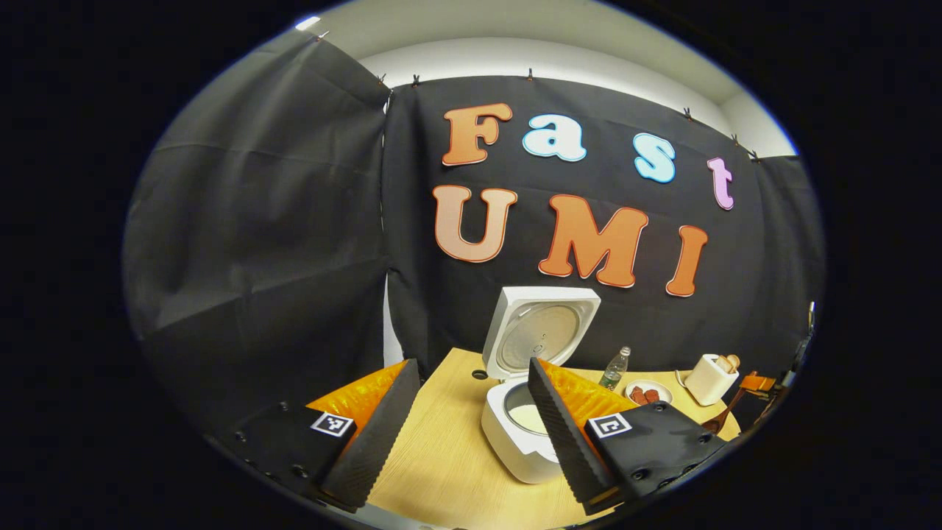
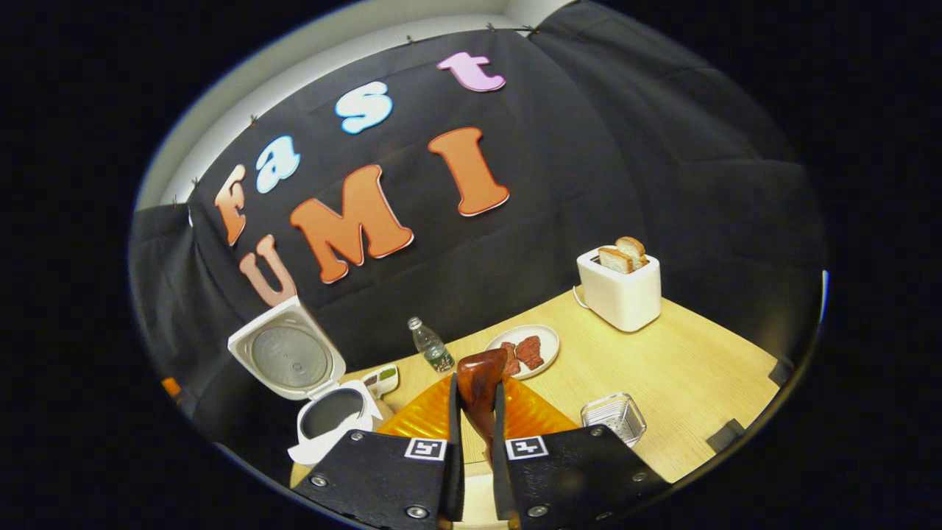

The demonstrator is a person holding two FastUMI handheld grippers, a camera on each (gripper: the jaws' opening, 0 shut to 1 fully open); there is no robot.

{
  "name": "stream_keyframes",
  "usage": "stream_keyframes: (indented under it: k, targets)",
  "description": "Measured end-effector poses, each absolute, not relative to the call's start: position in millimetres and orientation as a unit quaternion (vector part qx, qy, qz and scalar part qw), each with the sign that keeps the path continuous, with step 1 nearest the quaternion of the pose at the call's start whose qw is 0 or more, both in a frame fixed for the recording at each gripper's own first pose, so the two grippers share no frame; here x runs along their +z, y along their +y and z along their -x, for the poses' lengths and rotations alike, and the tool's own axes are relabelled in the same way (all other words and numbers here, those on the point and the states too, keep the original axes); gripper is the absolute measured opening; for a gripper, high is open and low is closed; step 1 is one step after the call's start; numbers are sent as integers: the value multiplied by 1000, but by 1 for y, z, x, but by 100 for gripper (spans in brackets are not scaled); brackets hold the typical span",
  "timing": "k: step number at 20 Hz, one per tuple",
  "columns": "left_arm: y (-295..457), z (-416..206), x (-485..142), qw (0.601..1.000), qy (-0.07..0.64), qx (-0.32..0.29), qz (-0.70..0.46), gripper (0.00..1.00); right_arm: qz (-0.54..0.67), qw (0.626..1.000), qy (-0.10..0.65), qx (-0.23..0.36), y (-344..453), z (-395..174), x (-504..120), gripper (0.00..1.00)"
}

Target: Close the left gripper, press the button to open the rice cooker; take a wooden spoon from the chopstick holder with the right hand, scoop a spoonful of rice and pour it into the rice cooker, then put the wooden spoon back into the chopstick holder.

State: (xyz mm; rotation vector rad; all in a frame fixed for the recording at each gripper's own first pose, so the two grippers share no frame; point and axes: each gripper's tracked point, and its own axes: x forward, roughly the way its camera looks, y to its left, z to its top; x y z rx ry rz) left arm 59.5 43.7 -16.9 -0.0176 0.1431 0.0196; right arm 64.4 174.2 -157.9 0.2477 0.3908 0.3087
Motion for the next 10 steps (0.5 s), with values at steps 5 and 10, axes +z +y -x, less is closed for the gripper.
stream_keyframes:
  k: [5,10]
  targets:
    - [46,-60,-20,997,70,10,-5,100,-46,971,162,168,205,-49,-189,15]
    - [48,-66,-36,997,80,16,-15,100,17,972,157,174,216,-39,-232,15]
